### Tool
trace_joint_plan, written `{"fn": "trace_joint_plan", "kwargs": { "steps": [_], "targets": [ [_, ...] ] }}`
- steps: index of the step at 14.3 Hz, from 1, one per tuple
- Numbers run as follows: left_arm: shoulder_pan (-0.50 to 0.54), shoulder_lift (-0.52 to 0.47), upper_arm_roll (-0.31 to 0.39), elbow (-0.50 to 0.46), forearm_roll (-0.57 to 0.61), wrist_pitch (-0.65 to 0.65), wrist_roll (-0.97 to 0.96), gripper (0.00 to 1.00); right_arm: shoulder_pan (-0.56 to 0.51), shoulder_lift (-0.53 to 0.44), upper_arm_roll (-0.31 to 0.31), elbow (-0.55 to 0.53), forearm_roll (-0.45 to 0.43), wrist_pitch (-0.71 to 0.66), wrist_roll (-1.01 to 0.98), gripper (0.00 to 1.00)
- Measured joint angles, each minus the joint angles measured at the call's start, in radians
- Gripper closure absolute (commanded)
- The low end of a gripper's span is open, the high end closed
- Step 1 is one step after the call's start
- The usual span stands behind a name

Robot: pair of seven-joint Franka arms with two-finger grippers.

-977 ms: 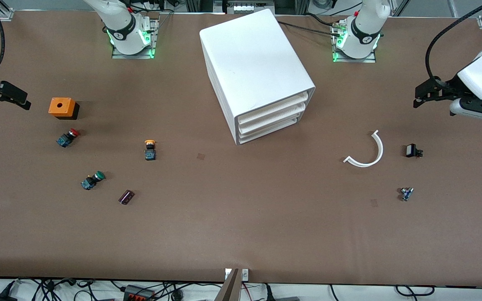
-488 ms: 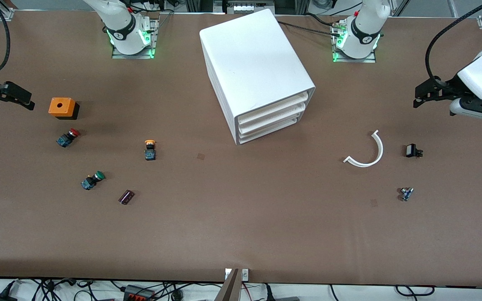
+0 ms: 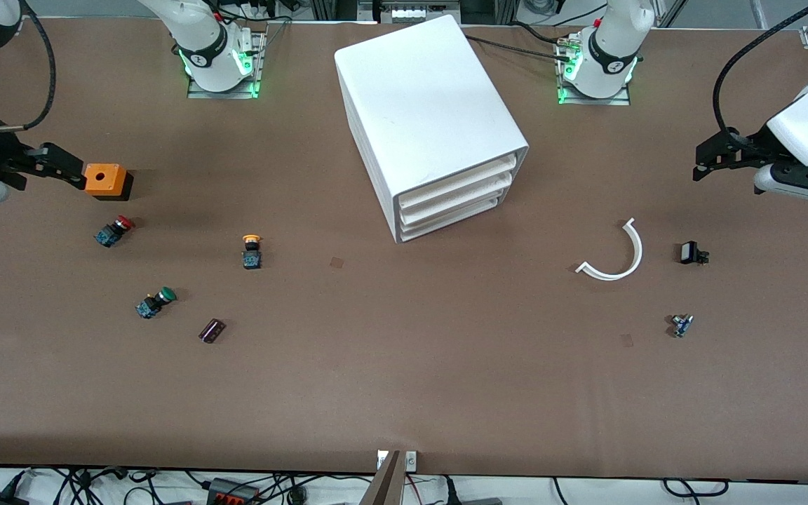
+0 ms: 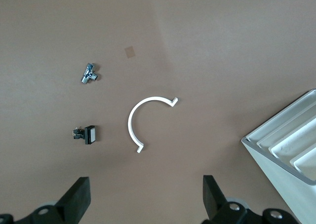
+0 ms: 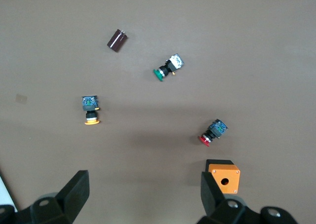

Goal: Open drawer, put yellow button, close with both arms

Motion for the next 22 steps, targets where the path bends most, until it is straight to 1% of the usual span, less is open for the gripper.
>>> {"fn": "trace_joint_plan", "kwargs": {
  "steps": [8,12,14,19,21,22],
  "targets": [
    [0.0,0.0,0.0,0.0,0.0,-0.009,0.0,0.0,0.149,0.058,0.003,0.024,0.002,0.021,0.013,0.0],
    [0.0,0.013,-0.002,0.001,-0.009,-0.046,0.011,0.0,0.197,0.122,0.003,0.057,0.002,0.029,0.013,0.0],
    [0.0,0.028,-0.001,0.001,-0.09,-0.086,0.013,0.0,0.207,0.152,0.003,0.069,0.002,0.049,0.013,0.0],
    [0.0,0.108,0.001,0.001,-0.378,-0.258,0.022,0.0,0.207,0.194,-0.001,0.075,0.002,0.065,0.013,0.0],
    [-0.002,0.167,-0.002,-0.001,-0.493,-0.287,0.09,0.0,0.207,0.222,-0.001,0.074,0.002,0.073,0.013,0.0],
    [-0.003,0.213,-0.003,-0.004,-0.571,-0.288,0.154,0.0,0.207,0.241,-0.001,0.074,0.002,0.077,0.013,0.0]
  ]
}}
